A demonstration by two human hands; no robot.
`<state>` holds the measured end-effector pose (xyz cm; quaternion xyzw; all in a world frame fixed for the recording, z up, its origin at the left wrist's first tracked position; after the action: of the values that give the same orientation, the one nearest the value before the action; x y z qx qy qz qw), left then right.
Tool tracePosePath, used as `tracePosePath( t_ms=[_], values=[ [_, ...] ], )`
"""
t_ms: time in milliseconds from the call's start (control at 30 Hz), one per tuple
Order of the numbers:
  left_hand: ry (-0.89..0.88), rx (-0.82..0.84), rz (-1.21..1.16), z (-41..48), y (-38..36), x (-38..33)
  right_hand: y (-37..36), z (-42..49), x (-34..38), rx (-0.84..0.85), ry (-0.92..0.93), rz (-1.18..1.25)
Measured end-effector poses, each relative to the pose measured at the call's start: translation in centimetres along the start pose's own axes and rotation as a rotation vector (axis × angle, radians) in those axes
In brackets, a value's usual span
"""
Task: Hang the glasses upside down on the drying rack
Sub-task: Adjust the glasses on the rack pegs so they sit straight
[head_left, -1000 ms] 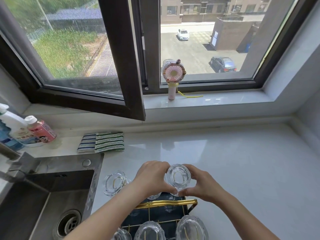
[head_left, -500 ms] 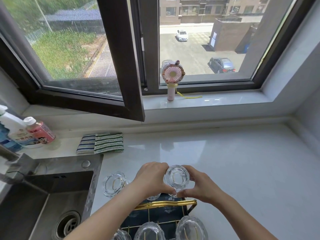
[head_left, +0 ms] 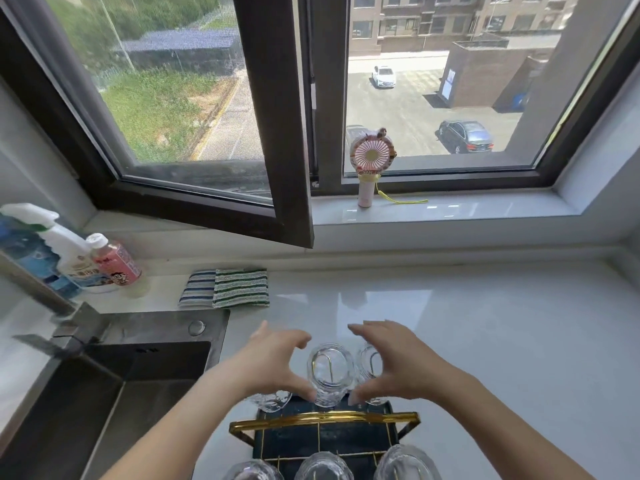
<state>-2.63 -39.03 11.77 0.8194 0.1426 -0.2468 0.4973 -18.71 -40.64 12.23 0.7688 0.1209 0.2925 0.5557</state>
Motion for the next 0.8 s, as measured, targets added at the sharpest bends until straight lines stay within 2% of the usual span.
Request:
tracePosePath(
  t_ms=[67,133,267,800],
  values=[
    [-0.030,-0.024,0.040,-0.1,-0.9,-0.3,-1.0,1.2,1.5,0.010,0.059,-0.206],
    [-0.066,-0.072,0.086,-0.1,-1.4,-0.7,-1.6,1.9,2.4,-0.005,0.092,-0.292],
    [-0.065,-0.126,0.073,0.0,-1.2,-0.6,-1.7,2.6,2.9,-0.024,0.092,-0.259],
    [-0.077,-0.083,-0.008,0.3,-0.7,0.3,-1.2,2.6,3.3,0.004,0.011,-0.199]
  ],
)
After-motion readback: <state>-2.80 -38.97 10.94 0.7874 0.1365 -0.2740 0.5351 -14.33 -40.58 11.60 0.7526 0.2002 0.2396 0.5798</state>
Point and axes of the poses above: each hand's wrist, its own z-axis towards the middle knuckle, its own y-axis out of the back of the hand, x = y × z, the point moved 9 cm from there along z, towards the middle knuckle, and after that the axes turned 11 degrees about -z, right-handed, at the moved point
